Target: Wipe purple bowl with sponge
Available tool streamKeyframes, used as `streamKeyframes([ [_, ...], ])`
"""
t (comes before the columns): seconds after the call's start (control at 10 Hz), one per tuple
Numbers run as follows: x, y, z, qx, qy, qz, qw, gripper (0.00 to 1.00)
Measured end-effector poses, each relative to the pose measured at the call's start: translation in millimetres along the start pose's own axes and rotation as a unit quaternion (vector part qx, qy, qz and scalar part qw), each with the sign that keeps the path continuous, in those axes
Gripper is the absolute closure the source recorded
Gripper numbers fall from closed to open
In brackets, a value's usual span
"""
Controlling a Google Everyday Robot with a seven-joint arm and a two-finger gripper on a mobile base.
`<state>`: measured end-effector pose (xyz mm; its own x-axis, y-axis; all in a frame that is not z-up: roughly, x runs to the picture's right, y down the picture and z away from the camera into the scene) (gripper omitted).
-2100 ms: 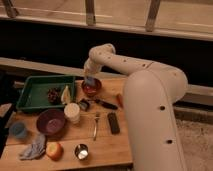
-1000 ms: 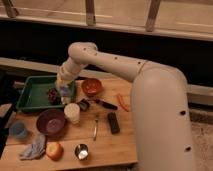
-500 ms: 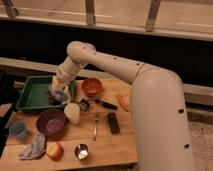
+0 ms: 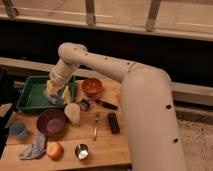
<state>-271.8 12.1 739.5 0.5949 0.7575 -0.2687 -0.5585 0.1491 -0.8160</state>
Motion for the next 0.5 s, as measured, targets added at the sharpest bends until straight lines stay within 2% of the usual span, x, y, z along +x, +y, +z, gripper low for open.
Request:
streamKeyframes([
  [0.2,14,27,25,-0.003,0.023,-0.013,0.9996,1.0],
  [0.5,28,38,40,-0.011,0.04,-0.016,0.999,1.0],
])
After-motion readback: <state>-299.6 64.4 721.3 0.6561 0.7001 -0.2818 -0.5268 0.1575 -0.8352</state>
